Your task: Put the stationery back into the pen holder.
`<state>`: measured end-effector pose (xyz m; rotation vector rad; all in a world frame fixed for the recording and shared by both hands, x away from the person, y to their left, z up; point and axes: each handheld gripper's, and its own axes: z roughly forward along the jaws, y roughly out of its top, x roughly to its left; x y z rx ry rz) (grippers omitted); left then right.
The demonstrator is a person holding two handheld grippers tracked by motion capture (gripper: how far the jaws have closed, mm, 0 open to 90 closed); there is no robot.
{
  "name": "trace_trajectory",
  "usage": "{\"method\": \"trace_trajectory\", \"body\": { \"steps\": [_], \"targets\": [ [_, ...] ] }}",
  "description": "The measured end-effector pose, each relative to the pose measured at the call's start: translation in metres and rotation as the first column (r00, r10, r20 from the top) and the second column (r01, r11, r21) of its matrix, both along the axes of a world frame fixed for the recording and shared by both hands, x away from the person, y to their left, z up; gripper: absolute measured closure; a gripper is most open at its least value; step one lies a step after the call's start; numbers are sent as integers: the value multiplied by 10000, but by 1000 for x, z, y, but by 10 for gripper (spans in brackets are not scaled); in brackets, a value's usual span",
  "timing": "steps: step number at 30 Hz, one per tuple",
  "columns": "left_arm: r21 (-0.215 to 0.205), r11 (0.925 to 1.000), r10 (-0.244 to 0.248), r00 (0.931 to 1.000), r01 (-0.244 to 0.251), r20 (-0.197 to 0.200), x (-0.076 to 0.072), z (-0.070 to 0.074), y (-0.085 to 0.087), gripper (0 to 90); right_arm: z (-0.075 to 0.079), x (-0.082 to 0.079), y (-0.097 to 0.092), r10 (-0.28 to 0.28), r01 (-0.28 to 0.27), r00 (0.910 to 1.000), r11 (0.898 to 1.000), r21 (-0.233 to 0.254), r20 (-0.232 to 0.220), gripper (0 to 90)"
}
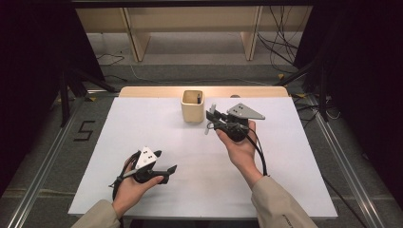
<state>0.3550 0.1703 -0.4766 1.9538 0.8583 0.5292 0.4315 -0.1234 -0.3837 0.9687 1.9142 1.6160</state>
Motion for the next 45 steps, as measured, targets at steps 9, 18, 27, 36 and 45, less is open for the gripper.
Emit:
{"method": "trace_trajectory", "body": {
  "steps": [9, 18, 27, 36, 45],
  "targets": [
    [9, 10000, -15, 10000, 15, -31, 0, -1, -1, 202, 11, 22, 27, -181, 199, 9979, 9994, -288, 623, 786],
    [17, 10000, 6, 10000, -6, -60, 1, -2, -1, 204, 17, 44, 53, -292, 346, 9944, 9981, -518, 1020, 786],
    [-22, 10000, 21, 10000, -22, -74, 2, -2, 0, 203, 21, 62, 65, -491, 551, 9935, 9968, -571, 1025, 786],
    [-8, 10000, -19, 10000, 19, -77, 2, -2, -1, 203, 25, 73, 73, -674, 739, 9913, 9958, -543, 1129, 786],
    [-20, 10000, -35, 10000, 35, -84, 2, -2, -2, 203, 28, 81, 76, -825, 908, 9883, 9940, -602, 1281, 786]
  ]
}}
